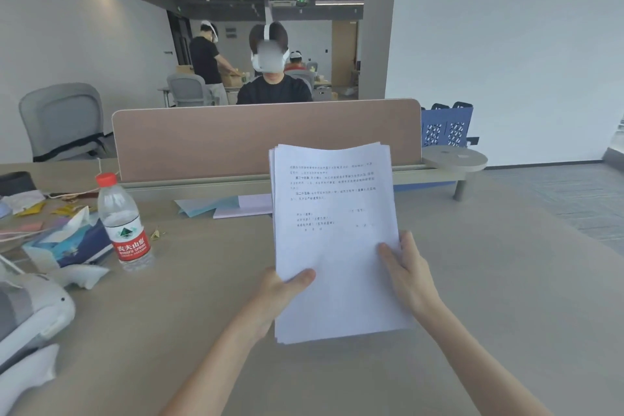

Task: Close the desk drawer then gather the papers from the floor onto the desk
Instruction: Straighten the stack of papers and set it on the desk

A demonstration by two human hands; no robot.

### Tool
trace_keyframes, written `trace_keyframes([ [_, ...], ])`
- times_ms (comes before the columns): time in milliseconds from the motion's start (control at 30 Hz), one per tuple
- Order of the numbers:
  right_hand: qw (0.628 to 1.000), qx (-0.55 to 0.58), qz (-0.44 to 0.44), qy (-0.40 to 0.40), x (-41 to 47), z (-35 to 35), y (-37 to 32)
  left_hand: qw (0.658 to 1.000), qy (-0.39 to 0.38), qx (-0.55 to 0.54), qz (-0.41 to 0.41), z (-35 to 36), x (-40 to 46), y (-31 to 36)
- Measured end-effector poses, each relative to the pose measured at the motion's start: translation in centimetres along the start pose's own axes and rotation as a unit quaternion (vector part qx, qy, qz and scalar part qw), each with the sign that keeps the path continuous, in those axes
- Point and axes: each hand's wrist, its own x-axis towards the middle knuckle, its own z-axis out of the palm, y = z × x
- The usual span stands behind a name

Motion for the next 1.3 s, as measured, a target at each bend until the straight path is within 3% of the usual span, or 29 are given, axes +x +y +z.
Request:
trace_keyframes([
  [167,0.985,0.142,0.061,-0.076,-1.4,-1.3,-0.8,0.999,-0.029,-0.038,-0.011,-0.5,-3.0,1.8],
  [267,0.976,0.197,0.072,-0.062,-2.8,-1.6,-1.5,0.989,-0.053,-0.130,-0.035,-0.3,-4.6,2.5],
  [367,0.979,0.197,0.056,-0.005,-4.0,-1.5,-1.9,0.940,-0.102,-0.326,-0.001,0.0,-5.9,2.7],
  [433,0.979,0.196,0.036,0.047,-4.8,-1.3,-2.1,0.906,-0.139,-0.398,0.029,0.5,-6.7,2.8],
  [600,0.972,0.179,-0.028,0.149,-7.3,0.2,-3.1,0.940,-0.118,-0.296,0.118,5.5,-7.5,1.5],
  [800,0.964,0.250,-0.037,0.084,-8.6,0.4,-2.9,0.948,0.030,-0.313,0.057,6.7,-6.8,0.6],
  [967,0.955,0.271,-0.045,0.114,-5.6,-4.5,-2.2,0.975,0.129,-0.163,0.078,2.0,-6.4,0.9],
  [1033,0.965,0.226,-0.050,0.120,-4.6,-6.4,-1.7,0.979,0.146,-0.096,0.104,0.2,-6.1,1.1],
  [1200,0.996,0.059,-0.067,0.030,-3.4,-6.3,-0.2,0.979,0.164,-0.018,0.121,-2.3,-4.7,1.5],
  [1300,0.997,0.022,-0.059,0.050,-2.9,-4.5,1.4,0.980,0.164,0.002,0.115,-2.9,-3.8,1.5],
])
